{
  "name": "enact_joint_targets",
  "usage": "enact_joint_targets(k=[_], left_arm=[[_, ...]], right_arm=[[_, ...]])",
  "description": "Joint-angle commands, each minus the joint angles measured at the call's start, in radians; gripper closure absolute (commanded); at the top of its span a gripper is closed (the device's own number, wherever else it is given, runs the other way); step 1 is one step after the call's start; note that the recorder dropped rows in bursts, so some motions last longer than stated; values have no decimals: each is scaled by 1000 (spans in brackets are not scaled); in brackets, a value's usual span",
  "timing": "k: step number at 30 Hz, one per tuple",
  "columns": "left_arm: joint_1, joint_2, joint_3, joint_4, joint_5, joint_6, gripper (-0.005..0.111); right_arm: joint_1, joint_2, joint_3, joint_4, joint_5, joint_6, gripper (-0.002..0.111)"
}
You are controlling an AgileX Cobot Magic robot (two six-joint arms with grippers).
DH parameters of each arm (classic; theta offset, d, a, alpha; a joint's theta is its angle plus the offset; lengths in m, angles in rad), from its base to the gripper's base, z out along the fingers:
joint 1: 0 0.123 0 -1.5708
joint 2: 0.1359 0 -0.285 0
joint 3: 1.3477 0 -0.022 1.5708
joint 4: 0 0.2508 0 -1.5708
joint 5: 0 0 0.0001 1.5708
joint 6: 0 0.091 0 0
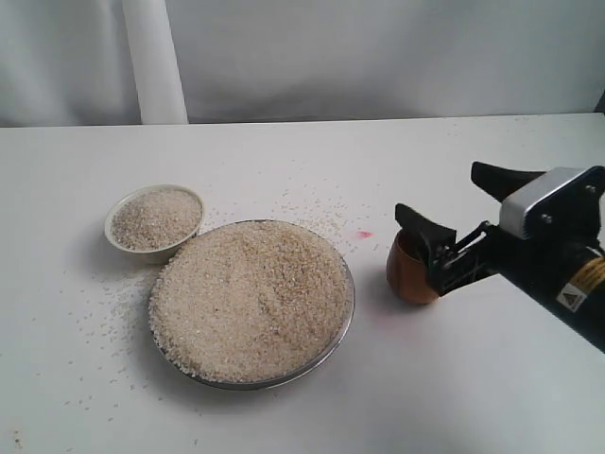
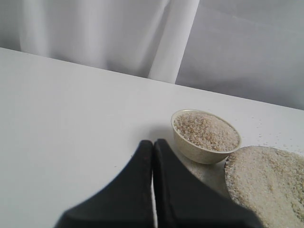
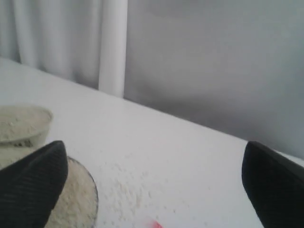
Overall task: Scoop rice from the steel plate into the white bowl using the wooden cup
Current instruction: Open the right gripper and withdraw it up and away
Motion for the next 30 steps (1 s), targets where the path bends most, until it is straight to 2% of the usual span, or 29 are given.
enact_joint_targets(k=[1, 4, 9, 12, 18, 22, 26, 30], left_arm=[[-6, -3, -1, -3, -7, -4, 107], [-6, -3, -1, -3, -7, -4, 107], [-6, -3, -1, -3, -7, -4, 107], [-6, -3, -1, -3, -7, -4, 107], [-6, -3, -1, -3, -7, -4, 107], [-6, -3, -1, -3, -7, -4, 107], [-6, -3, -1, -3, -7, -4, 107], [-6, -3, -1, -3, -7, -4, 107]], right_arm=[[-3, -208, 47, -31, -12, 113, 19], [-3, -352, 49, -53, 138, 171, 26], [-3, -595, 49, -67, 375, 247, 53], [-3, -725, 49, -63, 446, 305, 67], [-3, -953, 49, -87, 596, 434, 86], [-3, -1069, 49, -173, 720, 513, 108], [-3, -1142, 49, -254, 766, 661, 108], [-3, -1196, 49, -279, 767, 673, 108]])
